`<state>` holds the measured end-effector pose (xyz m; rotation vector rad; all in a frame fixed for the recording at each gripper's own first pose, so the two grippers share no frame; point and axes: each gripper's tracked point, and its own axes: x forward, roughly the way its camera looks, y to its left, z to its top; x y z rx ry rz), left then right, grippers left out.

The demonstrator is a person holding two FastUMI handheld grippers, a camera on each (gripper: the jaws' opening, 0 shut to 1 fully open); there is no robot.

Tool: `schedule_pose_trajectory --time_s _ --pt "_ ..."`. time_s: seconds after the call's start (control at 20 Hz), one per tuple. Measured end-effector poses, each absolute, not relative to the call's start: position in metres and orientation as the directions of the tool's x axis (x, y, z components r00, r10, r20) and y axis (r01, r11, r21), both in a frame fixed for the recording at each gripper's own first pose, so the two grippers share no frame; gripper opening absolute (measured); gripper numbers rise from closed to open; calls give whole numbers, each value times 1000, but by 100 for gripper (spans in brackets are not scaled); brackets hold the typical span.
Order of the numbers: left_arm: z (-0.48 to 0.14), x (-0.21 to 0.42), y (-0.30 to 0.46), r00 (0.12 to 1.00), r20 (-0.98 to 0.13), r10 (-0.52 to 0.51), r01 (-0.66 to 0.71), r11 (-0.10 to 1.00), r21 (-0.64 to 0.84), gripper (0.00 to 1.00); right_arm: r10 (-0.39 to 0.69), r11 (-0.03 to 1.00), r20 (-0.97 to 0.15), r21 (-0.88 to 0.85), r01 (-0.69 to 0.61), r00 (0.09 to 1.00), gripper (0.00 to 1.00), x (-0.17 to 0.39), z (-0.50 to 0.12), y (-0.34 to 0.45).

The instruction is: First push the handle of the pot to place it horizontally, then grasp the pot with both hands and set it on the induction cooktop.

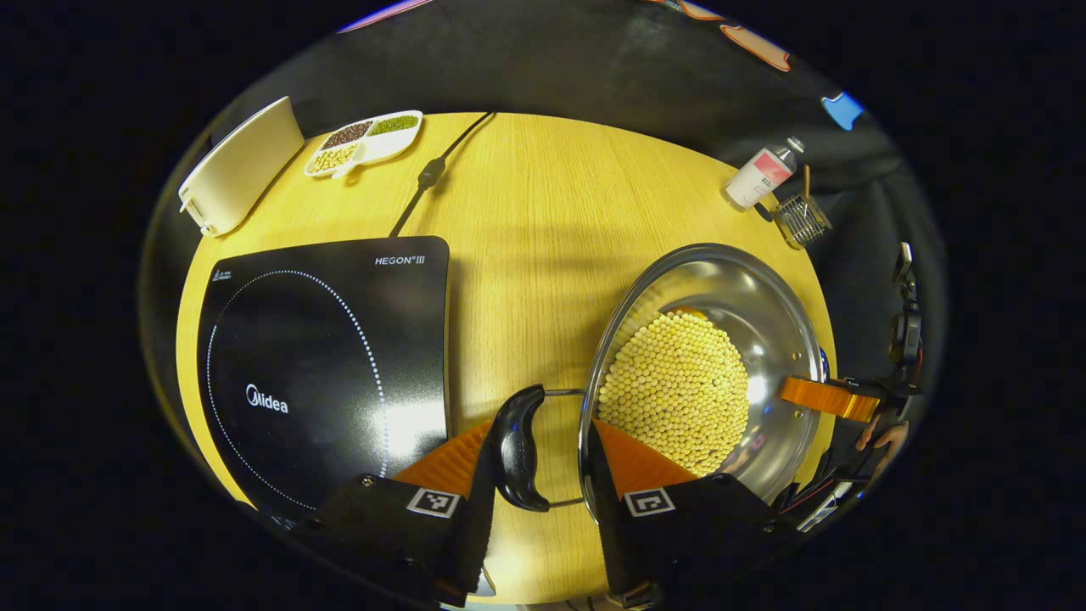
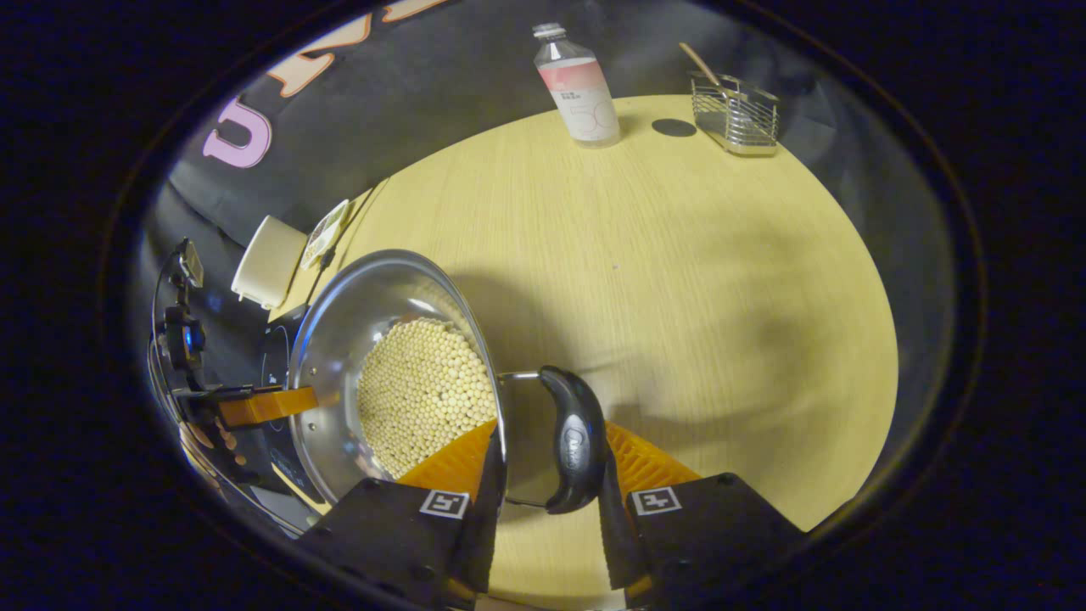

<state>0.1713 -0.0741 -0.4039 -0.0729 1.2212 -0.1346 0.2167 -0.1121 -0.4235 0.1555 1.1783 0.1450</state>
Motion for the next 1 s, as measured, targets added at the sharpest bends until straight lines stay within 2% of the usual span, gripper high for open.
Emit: schedule_pose_trajectory --time_s 0.2,0.6,0.65,0.7,0.75,0.8,0.85,1.0 --pt "-403 164 -77 327 -932 -155 38 988 -151 56 189 980 -902 195 -25 388 48 216 -415 -114" --pt "-360 146 -74 358 -923 -139 45 990 -132 55 210 976 -890 215 -32 404 48 195 -382 -105" --pt "-353 142 -70 361 -923 -135 44 991 -128 57 214 975 -887 219 -35 409 55 193 -378 -103" --pt "-347 139 -67 366 -921 -132 44 991 -125 55 217 975 -884 220 -40 414 48 188 -373 -100" --pt "-342 135 -64 370 -920 -129 41 992 -122 56 220 974 -882 222 -45 418 48 184 -368 -95" --pt "-337 132 -61 374 -919 -127 39 992 -121 55 225 973 -879 224 -52 420 55 179 -364 -92" --pt "-332 126 -55 375 -919 -123 33 992 -119 55 231 972 -877 227 -58 422 48 175 -361 -87" --pt "-320 112 -37 378 -919 -108 12 994 -112 55 246 968 -877 240 -69 413 48 162 -359 -67"
